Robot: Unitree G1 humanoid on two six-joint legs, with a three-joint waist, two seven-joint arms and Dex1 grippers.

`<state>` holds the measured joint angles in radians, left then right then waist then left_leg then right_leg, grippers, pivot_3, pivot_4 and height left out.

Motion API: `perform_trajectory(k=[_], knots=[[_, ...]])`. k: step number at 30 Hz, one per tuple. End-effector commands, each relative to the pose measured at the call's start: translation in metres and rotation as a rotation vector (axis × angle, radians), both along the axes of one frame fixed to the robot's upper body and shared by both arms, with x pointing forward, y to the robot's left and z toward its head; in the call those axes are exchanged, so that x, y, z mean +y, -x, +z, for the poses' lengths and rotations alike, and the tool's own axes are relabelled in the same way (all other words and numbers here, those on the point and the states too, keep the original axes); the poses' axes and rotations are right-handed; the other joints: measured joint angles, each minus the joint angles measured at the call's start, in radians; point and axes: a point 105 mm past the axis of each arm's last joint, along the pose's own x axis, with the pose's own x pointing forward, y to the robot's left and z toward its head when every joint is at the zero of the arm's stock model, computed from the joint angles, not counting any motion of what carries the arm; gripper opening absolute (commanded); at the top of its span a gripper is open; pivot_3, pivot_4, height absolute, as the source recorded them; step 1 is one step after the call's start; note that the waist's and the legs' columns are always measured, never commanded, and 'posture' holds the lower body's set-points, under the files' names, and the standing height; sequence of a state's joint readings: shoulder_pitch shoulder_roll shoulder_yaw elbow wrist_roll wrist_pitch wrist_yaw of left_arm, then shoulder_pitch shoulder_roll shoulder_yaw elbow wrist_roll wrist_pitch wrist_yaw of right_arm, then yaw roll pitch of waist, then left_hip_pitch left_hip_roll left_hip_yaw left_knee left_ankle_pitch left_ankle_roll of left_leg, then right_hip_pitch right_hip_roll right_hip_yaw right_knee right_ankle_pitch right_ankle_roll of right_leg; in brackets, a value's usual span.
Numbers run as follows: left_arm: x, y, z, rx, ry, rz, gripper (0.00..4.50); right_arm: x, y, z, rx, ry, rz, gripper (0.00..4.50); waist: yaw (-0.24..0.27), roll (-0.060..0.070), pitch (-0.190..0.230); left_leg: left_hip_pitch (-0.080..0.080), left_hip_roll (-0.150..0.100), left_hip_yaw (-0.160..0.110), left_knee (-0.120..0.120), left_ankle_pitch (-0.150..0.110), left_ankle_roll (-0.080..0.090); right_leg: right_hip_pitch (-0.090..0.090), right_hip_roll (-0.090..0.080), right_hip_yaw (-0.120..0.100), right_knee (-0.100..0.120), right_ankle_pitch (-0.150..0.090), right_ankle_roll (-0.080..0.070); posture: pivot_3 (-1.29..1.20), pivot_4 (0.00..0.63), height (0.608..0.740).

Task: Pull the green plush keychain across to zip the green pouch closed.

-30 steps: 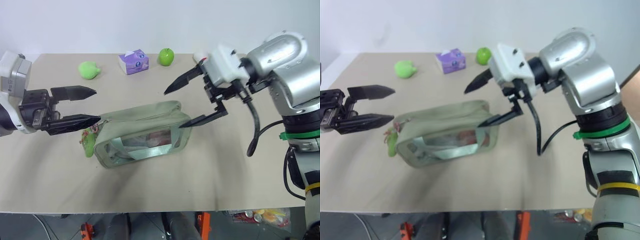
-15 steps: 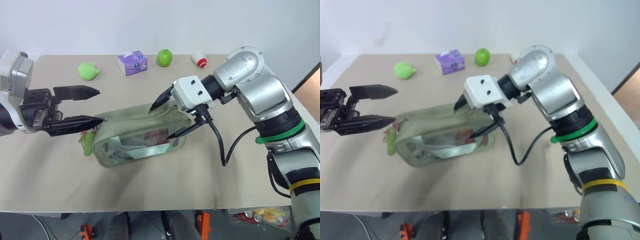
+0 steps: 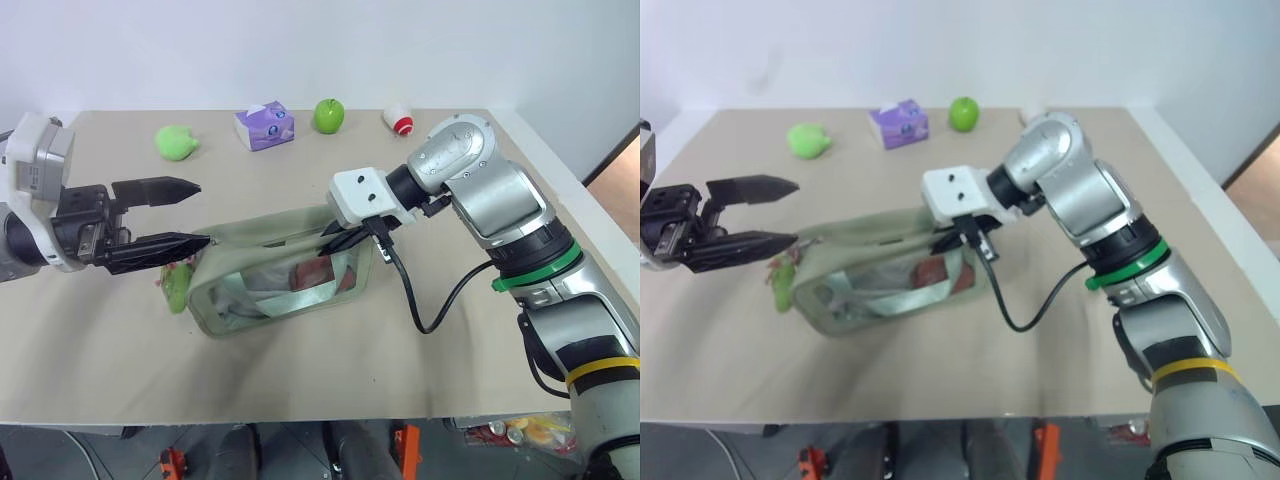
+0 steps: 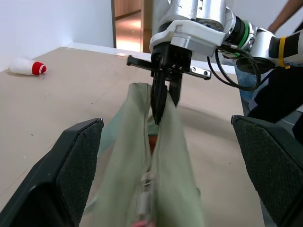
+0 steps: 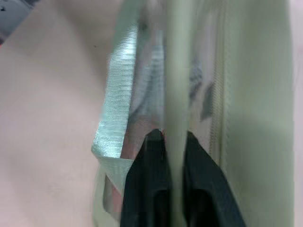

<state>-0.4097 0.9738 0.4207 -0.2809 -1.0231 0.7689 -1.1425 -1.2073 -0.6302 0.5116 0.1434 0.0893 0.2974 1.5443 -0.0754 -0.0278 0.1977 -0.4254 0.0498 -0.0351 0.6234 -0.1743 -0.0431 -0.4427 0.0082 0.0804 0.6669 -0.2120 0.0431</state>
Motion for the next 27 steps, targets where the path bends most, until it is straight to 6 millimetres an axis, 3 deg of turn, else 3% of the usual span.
perform_trajectory(k=[1, 11, 17, 22, 27], knots=[[0.001, 0.001, 0.004, -0.035, 0.004, 0.007, 4.50, -0.011, -0.005, 0.017, -0.037, -0.017, -0.061, 0.02, 0.000, 0.000, 0.000, 0.000, 0.000, 0.000, 0.000, 0.000, 0.000, 0.000, 0.000, 0.000, 0.000, 0.000, 0.000, 0.00, 0.150, 0.740], [0.001, -0.003, -0.002, -0.022, 0.022, 0.013, 4.50, -0.040, -0.018, 0.050, -0.077, -0.077, -0.261, 0.02, 0.001, 0.000, 0.000, 0.000, 0.000, 0.000, 0.001, 0.000, 0.000, 0.000, 0.000, 0.001, 0.000, 0.000, 0.000, 0.00, 0.150, 0.740], [0.000, -0.005, -0.005, -0.008, 0.031, 0.004, 4.50, -0.059, -0.013, 0.057, -0.091, -0.069, -0.341, 0.02, 0.001, 0.000, 0.000, 0.000, 0.000, 0.000, 0.000, 0.000, 0.000, 0.000, 0.000, 0.001, 0.000, 0.000, 0.000, 0.00, 0.150, 0.740], [-0.001, -0.009, -0.006, -0.003, 0.035, -0.002, 4.50, -0.058, -0.010, 0.061, -0.092, -0.105, -0.382, 0.02, -0.003, 0.000, 0.000, 0.000, 0.000, 0.001, -0.001, 0.000, 0.000, -0.001, 0.001, 0.002, 0.000, 0.000, 0.000, 0.00, 0.150, 0.740], [-0.002, -0.011, -0.006, -0.001, 0.038, -0.009, 4.50, -0.047, 0.003, 0.044, -0.024, -0.117, -0.373, 0.02, -0.002, 0.000, 0.000, 0.000, 0.001, 0.001, -0.001, 0.000, 0.000, -0.001, 0.002, 0.003, 0.000, 0.000, 0.000, 0.00, 0.150, 0.740]])
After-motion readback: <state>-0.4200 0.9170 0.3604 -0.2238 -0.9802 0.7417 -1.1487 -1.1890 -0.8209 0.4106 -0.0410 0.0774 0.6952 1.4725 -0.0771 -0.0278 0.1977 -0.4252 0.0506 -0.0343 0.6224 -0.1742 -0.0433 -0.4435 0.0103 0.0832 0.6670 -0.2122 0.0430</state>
